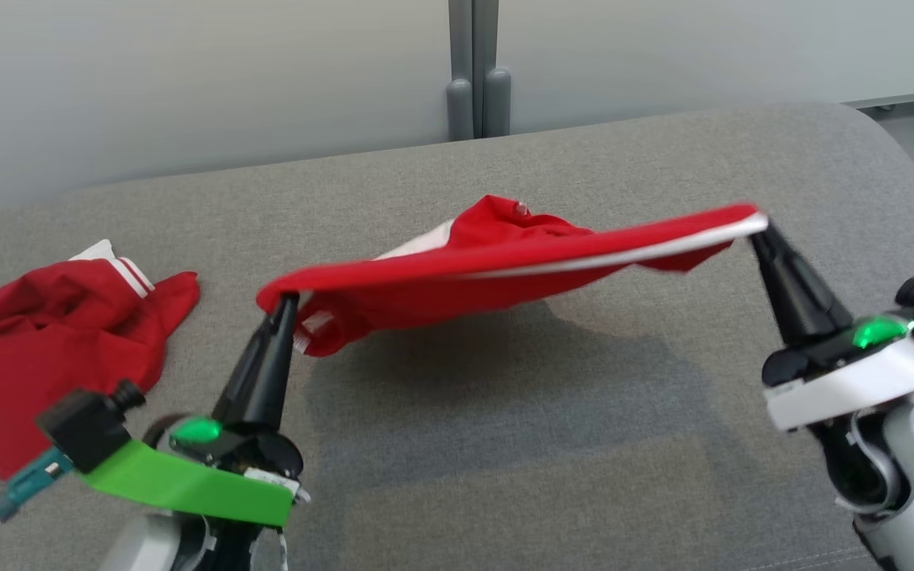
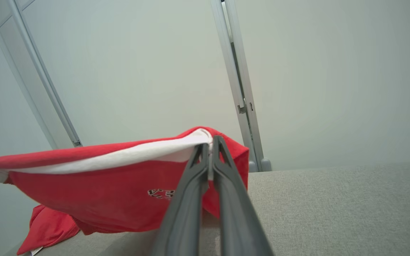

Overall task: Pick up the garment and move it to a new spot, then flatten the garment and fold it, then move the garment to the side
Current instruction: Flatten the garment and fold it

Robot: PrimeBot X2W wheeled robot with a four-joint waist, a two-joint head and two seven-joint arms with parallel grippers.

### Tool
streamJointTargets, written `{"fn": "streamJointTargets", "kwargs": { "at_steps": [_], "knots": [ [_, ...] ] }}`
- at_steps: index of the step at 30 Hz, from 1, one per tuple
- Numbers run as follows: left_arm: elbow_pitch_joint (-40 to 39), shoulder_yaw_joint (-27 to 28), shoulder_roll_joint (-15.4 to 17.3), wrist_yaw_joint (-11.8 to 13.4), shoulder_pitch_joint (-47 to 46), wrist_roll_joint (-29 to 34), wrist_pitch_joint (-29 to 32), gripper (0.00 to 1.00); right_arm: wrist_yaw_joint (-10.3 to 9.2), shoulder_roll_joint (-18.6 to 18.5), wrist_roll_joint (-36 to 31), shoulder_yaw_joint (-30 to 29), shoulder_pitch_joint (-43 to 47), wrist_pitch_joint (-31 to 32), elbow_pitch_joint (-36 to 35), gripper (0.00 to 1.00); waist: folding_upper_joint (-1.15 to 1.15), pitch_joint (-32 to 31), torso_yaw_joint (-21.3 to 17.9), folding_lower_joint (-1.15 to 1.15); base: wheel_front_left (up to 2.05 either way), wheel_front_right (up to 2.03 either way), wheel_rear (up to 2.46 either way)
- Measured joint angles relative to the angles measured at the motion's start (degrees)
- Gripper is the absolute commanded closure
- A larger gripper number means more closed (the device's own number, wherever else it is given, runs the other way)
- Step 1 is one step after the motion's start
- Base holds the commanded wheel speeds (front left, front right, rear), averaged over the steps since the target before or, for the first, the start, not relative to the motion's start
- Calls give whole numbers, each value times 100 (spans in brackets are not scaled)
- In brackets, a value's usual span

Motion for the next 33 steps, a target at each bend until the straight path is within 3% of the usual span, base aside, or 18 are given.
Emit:
{"fn": "streamJointTargets", "kwargs": {
  "at_steps": [7, 10, 12, 15, 19, 25, 29, 33],
  "knots": [
    [-1742, 252, 245, -46, -881, -8, -13, 100, 0, -225, -13, -780, -733, -19, -1571, 100, 0, -165, -28, 0, 0, 0, 0],
    [-2052, 263, 407, -46, -1430, 9, 338, 100, 0, -310, 36, -984, -1110, -18, -1970, 100, 0, -167, -17, 0, 0, 0, 0],
    [-1883, 266, 491, 19, -1703, -36, 619, 100, 0, -402, 54, -887, -1321, 27, -1890, 100, 0, -129, 0, 0, 0, 0, 0],
    [-1161, 232, 512, 355, -1936, -142, 1047, 100, 0, -388, 219, -475, -1669, 508, -1369, 100, 0, -40, 19, 0, 0, 0, 0],
    [-283, 320, 576, 666, -2361, -154, 1328, 100, 0, -167, 171, 9, -2432, 1018, -555, 100, 0, 117, 29, 0, 0, 0, 0],
    [158, 432, 366, 724, -3605, -79, 1333, 100, -154, 41, -135, -379, -3882, 780, -292, 100, 0, 303, 28, 0, 0, 0, 0],
    [538, 435, 319, 721, -3770, -79, 1390, 100, -103, 77, -152, -123, -3780, 776, 1, 100, 0, 289, -11, 0, 0, 0, 0],
    [1015, 112, 499, 726, -3448, 189, 1527, 100, -56, -36, -151, 264, -2973, 1024, 324, 100, 0, 308, -105, 0, 0, 0, 0]
  ]
}}
